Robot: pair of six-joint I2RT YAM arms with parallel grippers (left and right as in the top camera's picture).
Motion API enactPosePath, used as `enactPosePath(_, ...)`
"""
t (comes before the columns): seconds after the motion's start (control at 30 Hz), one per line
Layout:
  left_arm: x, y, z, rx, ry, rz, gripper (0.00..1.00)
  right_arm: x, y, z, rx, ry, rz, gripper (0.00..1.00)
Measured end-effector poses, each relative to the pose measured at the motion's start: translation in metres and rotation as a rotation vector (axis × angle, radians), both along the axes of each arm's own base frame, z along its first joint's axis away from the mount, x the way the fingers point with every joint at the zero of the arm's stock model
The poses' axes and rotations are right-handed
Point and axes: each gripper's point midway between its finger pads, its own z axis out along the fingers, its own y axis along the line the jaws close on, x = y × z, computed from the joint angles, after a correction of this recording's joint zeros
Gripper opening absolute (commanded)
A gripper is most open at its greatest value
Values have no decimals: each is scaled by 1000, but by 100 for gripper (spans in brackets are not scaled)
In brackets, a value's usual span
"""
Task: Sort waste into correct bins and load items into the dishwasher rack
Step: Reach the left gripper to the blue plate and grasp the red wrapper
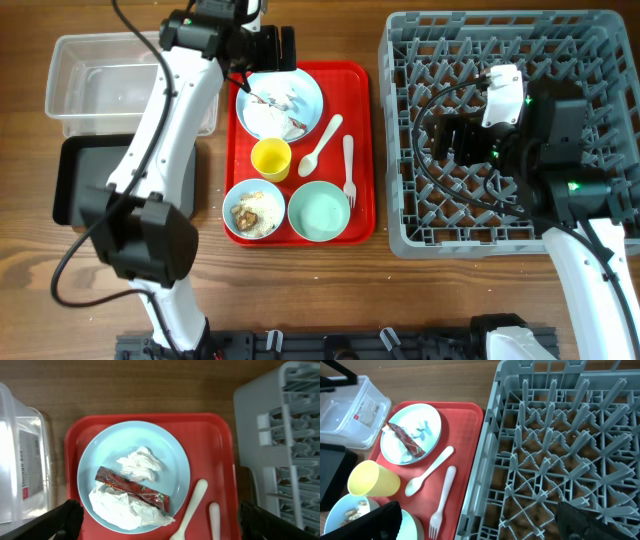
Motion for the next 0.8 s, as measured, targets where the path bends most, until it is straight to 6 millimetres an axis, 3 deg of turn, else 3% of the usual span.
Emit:
enactPosePath(0.1, 3, -3, -19, 7, 39, -3, 100, 1, 0, -2, 0, 5, 0, 100)
enactPosePath(0.43, 1, -8, -117, 94, 237, 59, 100, 0, 0, -3, 2, 14, -2, 100)
enactPosePath(0.67, -1, -4, -148, 118, 299, 90, 98, 0, 0, -3, 2, 14, -2, 100)
enactPosePath(0.8, -4, -3, -169, 130, 340, 104, 84, 0, 0, -3, 2, 14, -2, 100)
